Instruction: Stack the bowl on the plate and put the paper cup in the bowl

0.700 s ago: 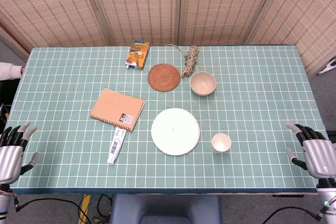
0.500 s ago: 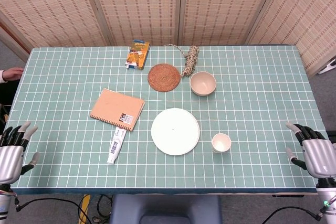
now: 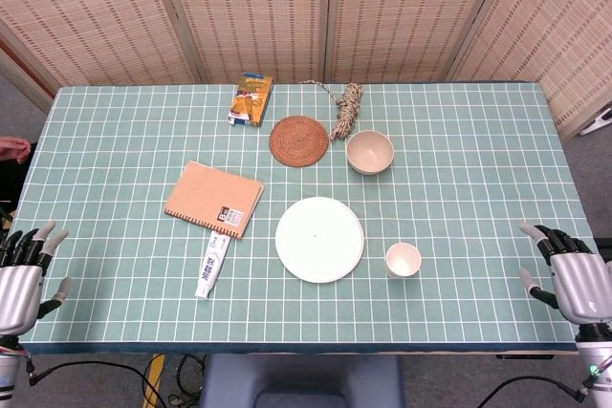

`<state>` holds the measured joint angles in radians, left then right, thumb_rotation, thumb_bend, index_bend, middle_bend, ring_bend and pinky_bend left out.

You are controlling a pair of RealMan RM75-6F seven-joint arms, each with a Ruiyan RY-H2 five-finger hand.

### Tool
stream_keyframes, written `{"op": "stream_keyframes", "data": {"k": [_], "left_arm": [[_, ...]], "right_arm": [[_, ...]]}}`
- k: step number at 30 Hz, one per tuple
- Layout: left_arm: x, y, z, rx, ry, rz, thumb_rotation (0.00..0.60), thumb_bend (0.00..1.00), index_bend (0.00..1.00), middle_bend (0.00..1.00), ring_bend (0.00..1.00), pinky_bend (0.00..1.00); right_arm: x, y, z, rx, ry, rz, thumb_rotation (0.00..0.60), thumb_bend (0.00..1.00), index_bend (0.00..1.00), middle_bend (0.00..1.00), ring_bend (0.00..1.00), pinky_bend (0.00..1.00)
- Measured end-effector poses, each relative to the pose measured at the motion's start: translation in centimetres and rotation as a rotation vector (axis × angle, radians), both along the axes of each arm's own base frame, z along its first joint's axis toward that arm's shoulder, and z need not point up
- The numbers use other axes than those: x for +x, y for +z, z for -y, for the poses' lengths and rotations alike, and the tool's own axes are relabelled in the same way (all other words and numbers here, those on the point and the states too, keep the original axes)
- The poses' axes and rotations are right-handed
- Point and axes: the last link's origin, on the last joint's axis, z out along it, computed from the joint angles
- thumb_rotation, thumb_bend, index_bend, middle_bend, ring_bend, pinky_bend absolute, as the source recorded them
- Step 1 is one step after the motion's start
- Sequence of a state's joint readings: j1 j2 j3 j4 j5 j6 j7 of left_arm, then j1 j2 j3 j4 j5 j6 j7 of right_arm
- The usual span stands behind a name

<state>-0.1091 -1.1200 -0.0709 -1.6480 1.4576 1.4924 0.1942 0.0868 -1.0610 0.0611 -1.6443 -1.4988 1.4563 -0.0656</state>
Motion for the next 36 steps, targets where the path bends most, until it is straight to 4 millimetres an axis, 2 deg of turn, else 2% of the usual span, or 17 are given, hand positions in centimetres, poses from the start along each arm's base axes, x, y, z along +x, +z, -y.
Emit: {"op": "stream_keyframes", "data": {"k": [7,14,26,36], "left_arm": [[0.0,0.0,0.0,0.003,-0.001,0.003,0.6,0.34,0.14,0.08,0.1,0.07],[-0.1,0.0,0.2,0.004,-0.002,0.008,0.6,0.34,0.14,0.08,0.1,0.07],[-0.2,0.3,0.7,0.016,-0.003,0.012,0.6,0.34,0.14,0.08,0.1,0.07],[-0.3,0.8,1.1,0.031,-0.002,0.012,0.6,0.34,0.15,0.08,0.1,0.07]], "right_arm": [[0.4,0.1,0.6,0.02,0.005,-0.016,0.6,0.29,0.2,0.23,0.21,0.31],[1.7,-0.1,3.0,0.071,0.026,-0.015,0.6,0.28,0.2,0.13,0.07,0.16],[6.3,-1.4,11.7,0.186,0.117,-0.012,0.6,0.28,0.2,0.12,0.06,0.16],[9.1,-5.3,18.6,0.265,0.132,-0.016,0.6,0.28,0.2,0.12,0.05,0.16]]}}
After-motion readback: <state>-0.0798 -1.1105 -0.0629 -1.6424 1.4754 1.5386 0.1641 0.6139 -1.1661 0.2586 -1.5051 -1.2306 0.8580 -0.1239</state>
